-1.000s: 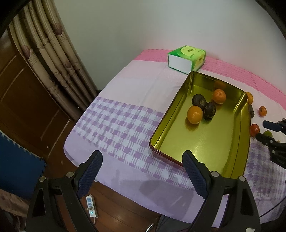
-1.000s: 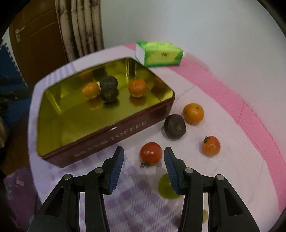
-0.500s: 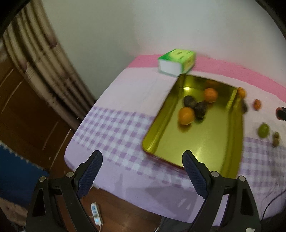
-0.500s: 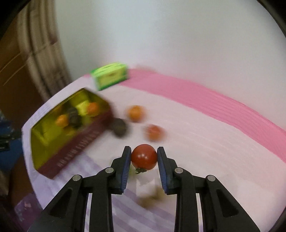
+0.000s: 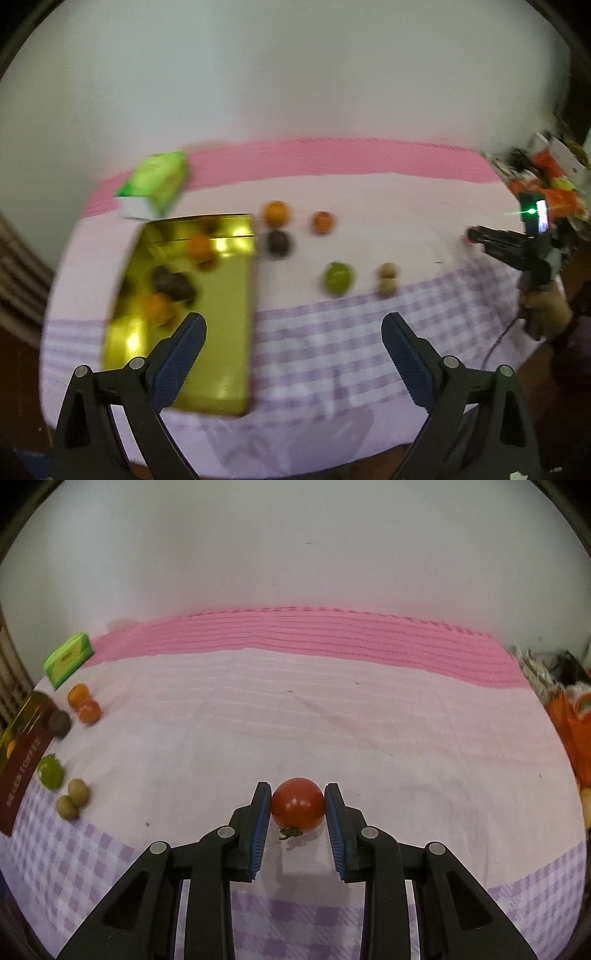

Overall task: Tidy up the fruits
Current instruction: 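Grasp a green tomato with the left gripper while the right gripper holds the red tomato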

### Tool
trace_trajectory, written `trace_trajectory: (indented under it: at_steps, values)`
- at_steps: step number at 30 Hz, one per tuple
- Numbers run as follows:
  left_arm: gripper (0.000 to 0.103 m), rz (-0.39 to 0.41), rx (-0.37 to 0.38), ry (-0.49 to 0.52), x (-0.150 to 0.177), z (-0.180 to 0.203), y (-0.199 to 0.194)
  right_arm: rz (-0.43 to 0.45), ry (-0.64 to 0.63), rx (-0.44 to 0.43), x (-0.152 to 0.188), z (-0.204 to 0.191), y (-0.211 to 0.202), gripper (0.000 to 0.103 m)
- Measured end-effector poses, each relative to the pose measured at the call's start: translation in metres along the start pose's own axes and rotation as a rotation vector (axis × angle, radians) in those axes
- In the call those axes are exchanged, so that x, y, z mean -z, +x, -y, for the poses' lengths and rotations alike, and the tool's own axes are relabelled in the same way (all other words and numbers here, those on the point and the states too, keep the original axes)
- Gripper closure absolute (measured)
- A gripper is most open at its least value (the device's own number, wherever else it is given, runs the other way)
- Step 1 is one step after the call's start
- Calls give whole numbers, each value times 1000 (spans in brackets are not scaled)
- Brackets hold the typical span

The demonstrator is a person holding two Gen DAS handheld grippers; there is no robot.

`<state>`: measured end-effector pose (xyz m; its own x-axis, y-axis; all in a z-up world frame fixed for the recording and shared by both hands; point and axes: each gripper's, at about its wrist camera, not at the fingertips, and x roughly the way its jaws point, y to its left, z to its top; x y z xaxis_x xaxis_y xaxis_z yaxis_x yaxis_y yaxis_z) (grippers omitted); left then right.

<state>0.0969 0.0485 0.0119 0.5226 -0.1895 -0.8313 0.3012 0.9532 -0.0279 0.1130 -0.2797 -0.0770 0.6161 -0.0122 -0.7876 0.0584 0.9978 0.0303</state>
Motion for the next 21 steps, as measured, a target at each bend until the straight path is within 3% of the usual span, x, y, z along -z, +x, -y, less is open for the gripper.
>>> trace_trajectory:
  at_steps: [4,12,19,21]
  values:
    - [9,-50,21,53,-21,25,43,13,21,-23,3,-2,4,72]
    - [28,-177,39,-18,-34,28,113,43,47,-52,6,0,8,72]
    - [30,-218,7,-2,-29,29,139,65,74,-70,8,5,9,72]
    - [37,-220,2,0,-28,29,145,65,76,-71,8,5,9,72]
